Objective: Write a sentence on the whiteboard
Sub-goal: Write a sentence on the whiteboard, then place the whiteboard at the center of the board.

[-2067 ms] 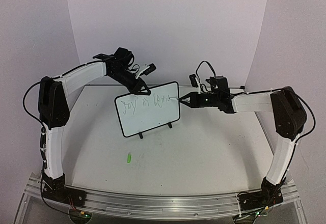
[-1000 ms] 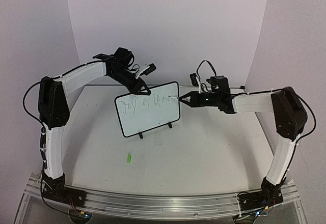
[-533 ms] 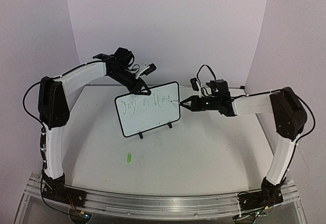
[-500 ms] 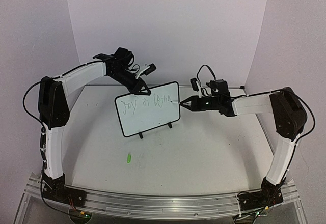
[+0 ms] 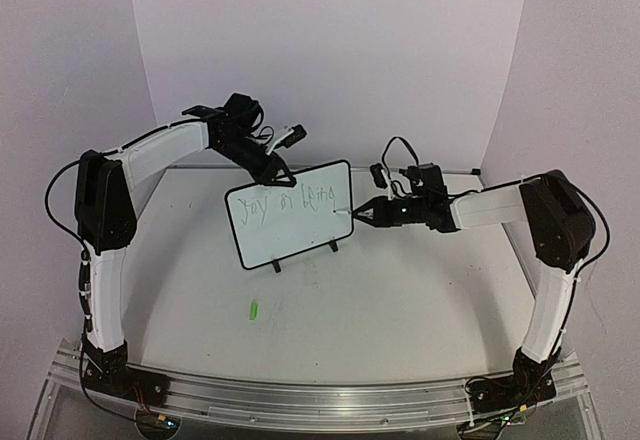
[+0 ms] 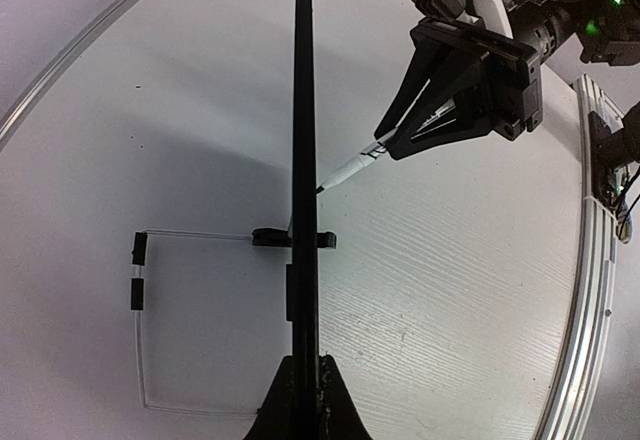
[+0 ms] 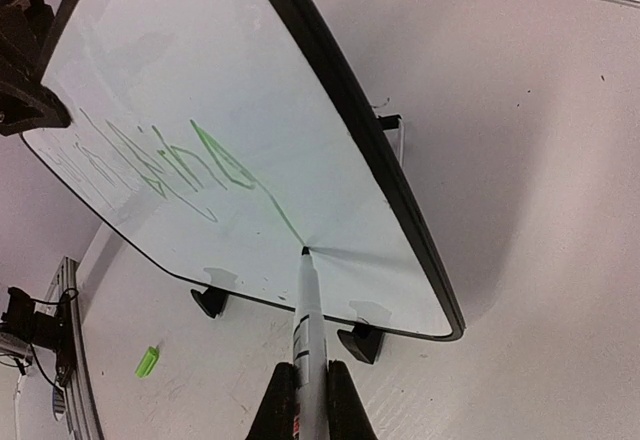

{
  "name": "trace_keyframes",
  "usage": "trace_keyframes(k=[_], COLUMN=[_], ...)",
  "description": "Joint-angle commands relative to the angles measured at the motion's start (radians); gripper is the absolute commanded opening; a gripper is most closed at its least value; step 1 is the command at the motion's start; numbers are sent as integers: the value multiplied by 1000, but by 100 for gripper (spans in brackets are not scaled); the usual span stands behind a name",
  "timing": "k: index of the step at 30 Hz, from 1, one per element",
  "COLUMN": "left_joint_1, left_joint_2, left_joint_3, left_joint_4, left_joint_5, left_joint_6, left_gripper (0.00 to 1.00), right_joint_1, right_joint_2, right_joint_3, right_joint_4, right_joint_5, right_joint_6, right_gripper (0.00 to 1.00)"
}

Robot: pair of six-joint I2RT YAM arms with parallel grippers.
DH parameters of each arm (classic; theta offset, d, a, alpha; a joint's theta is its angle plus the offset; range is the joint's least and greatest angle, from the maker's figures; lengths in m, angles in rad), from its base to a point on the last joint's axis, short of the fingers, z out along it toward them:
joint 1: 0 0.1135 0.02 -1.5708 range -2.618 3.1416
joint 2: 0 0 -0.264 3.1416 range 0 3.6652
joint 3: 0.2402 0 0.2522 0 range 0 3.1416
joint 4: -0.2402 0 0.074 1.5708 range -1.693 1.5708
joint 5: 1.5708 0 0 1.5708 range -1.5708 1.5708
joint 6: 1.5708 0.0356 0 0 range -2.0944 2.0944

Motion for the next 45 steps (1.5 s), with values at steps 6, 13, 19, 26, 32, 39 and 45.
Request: trace_keyframes(k=[6, 13, 19, 26, 32, 39, 45], left_joint_1=[0, -1, -1, 0, 0, 0, 3], left_joint_2=[21, 21, 21, 17, 2, -29, -81], left_joint_3=[34, 34, 34, 32, 24, 16, -8], left_joint_4=[3, 3, 3, 8, 32, 47, 78], left_joint_5=[-26, -27, -29, -42, -49, -70, -94], left_joint_6=[66, 66, 65, 57, 47, 44, 39], left_gripper=[0, 0, 0, 11, 38, 66, 85], right_joint_1=[4, 6, 5, 4, 5, 7, 10], right_joint_2=[33, 26, -36, -178, -295, -383, -436], right_joint_3=[66, 72, 29, -76, -165, -211, -214], right_joint_4=[24, 33, 54, 57, 49, 25, -32], right_joint_5=[-18, -30, -49, -81, -76, -65, -51], right_joint_6=[-1, 7, 17, 6, 4, 1, -27], right_gripper=[0, 0, 0, 0, 0, 0, 0])
